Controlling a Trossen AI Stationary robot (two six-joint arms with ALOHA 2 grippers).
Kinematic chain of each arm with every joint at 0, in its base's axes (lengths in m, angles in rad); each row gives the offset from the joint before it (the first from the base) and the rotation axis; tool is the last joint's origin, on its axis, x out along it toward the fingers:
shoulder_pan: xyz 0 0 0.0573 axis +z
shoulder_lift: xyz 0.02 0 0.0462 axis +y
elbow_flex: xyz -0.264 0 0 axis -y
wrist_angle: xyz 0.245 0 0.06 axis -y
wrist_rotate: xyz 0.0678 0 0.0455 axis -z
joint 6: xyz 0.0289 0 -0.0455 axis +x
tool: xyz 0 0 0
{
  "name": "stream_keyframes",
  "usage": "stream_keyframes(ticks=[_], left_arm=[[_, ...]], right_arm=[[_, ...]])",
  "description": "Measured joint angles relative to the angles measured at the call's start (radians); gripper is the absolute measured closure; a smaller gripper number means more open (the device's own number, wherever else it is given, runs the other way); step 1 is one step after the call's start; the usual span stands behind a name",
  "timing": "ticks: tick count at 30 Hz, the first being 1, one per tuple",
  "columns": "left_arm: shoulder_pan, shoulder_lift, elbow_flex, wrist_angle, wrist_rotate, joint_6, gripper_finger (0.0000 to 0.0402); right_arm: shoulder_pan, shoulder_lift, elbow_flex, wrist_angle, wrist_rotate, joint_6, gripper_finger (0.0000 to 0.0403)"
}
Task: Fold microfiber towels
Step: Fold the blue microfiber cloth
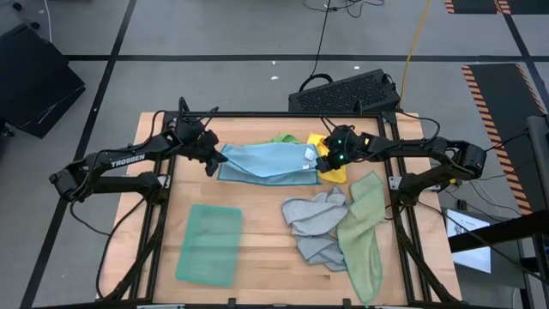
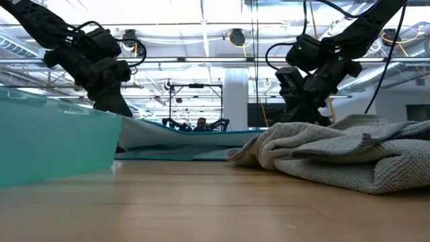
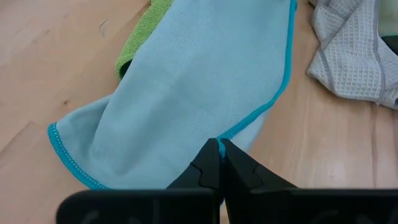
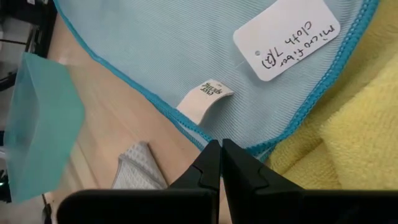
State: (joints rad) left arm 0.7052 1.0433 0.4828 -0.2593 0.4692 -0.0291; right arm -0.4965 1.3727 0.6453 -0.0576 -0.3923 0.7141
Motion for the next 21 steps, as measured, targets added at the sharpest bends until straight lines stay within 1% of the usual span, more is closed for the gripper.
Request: stream_keyframes(ticks=[6, 10, 13, 16, 21], left_arm=[[0.000, 0.000, 0.000, 0.055, 0.015, -0.035, 0.0398], [0.001, -0.010, 0.000, 0.123, 0.028, -0.080, 0.0398], [0.002, -0.025, 0.001, 0.223, 0.027, -0.132, 0.0398], [0.002, -0.031, 0.001, 0.322, 0.016, -0.141, 0.0398], [0.031, -0.031, 0.002, 0.406, -0.026, -0.170, 0.0398]], right_arm=[[0.000, 0.000, 0.000, 0.001, -0.005, 0.043, 0.0401], [-0.015, -0.004, -0.001, 0.067, -0.060, 0.109, 0.0401], [-0.048, -0.021, -0.001, 0.136, -0.079, 0.151, 0.0401], [-0.093, -0.038, 0.000, 0.185, -0.079, 0.166, 0.0401], [-0.161, -0.057, 0.000, 0.217, -0.080, 0.183, 0.0401]])
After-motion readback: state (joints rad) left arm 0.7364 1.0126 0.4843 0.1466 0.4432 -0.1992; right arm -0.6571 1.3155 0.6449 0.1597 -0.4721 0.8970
